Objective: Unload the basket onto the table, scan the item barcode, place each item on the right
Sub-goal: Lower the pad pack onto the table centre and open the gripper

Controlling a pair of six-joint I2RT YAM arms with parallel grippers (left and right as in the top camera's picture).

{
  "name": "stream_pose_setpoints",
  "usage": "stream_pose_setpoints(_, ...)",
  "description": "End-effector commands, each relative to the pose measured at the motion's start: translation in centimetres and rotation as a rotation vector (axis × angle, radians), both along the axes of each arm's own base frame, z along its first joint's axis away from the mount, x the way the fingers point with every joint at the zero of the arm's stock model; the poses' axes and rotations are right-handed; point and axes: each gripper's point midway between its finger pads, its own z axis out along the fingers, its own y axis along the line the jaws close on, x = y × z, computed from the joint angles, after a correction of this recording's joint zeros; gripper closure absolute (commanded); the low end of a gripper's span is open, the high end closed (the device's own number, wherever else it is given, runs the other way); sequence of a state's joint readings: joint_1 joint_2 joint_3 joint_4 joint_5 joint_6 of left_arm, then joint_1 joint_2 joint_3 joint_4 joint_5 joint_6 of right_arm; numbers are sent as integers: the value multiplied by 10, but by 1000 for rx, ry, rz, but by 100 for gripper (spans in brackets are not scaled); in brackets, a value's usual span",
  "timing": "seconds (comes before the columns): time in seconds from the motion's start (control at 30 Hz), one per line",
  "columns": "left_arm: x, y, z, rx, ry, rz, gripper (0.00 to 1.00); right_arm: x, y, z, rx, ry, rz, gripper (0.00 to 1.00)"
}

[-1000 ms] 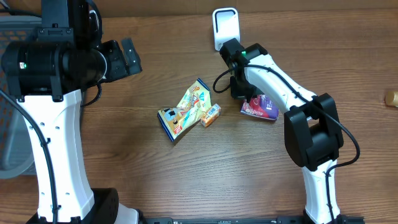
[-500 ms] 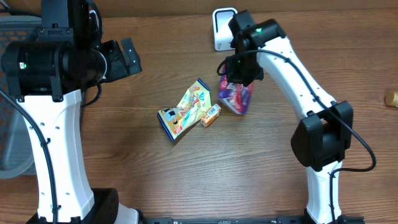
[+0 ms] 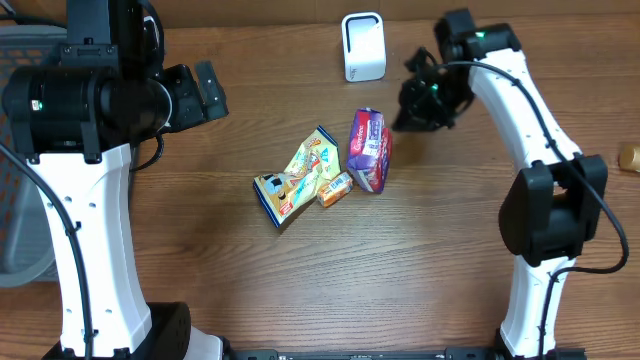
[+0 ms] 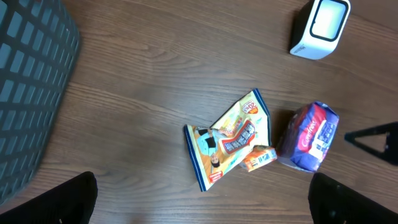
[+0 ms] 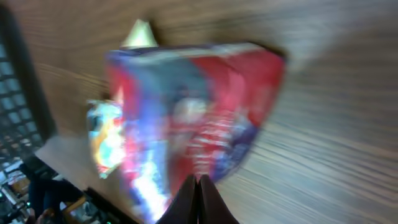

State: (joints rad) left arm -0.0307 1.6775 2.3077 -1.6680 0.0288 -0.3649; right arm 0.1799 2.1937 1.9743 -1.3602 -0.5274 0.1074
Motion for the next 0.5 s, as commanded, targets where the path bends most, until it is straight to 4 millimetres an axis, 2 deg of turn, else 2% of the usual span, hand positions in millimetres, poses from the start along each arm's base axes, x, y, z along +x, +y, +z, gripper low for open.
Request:
stream_pose_setpoints(0.0,-3,2,4,-3,-13,14,0,-11,-42,-34,-157,51,-66,96)
stream_pose_setpoints(0.07,-3,2,4,-3,-14,14,0,-18,-57,-49,-196,92,-105,96)
stream_pose_setpoints(0.13,-3,2,4,-3,-14,14,0,-20,-64,-49,-197,109,-120,96)
stream_pose_setpoints(0.2,-3,2,4,-3,-14,14,0,-17,-68,-39,-196,101,-132,96)
stream_pose_setpoints(0.3,-3,2,4,-3,-13,14,0,-10,-74,-15,-209,61,-143,96)
stream_pose_setpoints(0.4,-3,2,4,-3,-14,14,0,-3,-78,18,-230,7,-149,96)
stream_pose_setpoints(0.47,-3,2,4,-3,-13,14,0,-1,-74,43,-208,-24,-147,96)
